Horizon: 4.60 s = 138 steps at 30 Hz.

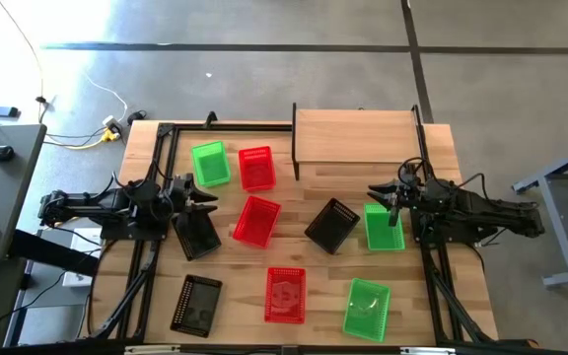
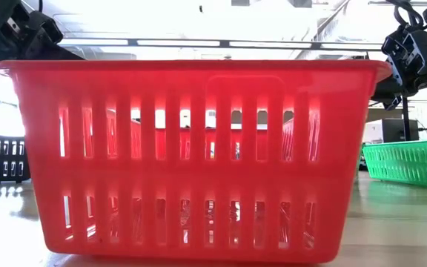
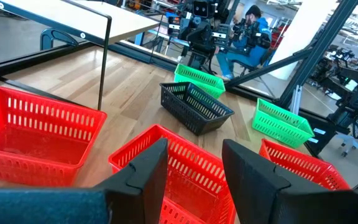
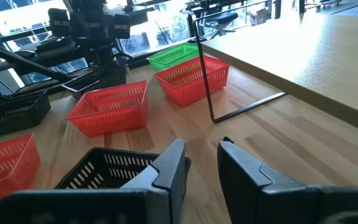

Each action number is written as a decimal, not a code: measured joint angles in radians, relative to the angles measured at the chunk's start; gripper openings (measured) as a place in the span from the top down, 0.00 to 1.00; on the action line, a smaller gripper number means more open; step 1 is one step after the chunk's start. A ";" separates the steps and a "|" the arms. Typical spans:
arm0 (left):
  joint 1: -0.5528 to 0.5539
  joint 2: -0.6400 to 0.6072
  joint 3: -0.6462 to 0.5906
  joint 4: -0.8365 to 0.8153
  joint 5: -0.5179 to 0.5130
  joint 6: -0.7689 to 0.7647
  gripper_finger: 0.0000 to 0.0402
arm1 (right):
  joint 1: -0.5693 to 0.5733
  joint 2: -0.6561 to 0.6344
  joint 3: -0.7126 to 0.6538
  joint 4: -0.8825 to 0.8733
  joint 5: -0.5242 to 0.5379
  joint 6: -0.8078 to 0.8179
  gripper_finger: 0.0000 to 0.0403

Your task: Stack baskets on shelf by color

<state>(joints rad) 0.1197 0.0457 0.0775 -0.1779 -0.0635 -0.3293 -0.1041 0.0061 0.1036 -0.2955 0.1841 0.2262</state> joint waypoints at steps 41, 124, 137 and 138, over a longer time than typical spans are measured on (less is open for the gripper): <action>0.000 0.000 0.000 0.003 0.000 0.000 0.65 | 0.000 0.001 0.000 0.326 0.114 0.383 0.79; 0.000 0.000 0.000 0.005 -0.075 -0.289 0.65 | 0.362 1.506 0.825 -0.096 -0.085 0.482 0.65; 0.000 0.000 0.000 0.006 -0.082 -0.288 0.65 | 0.362 1.627 0.825 -0.028 -0.099 0.506 0.65; 0.000 0.000 0.000 0.006 -0.082 -0.288 0.65 | 0.362 1.635 0.825 -0.029 -0.101 0.513 0.65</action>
<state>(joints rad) 0.1198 0.0458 0.0776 -0.1719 -0.1455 -0.6170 0.2581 1.6406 0.9283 -0.3247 0.0831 0.7391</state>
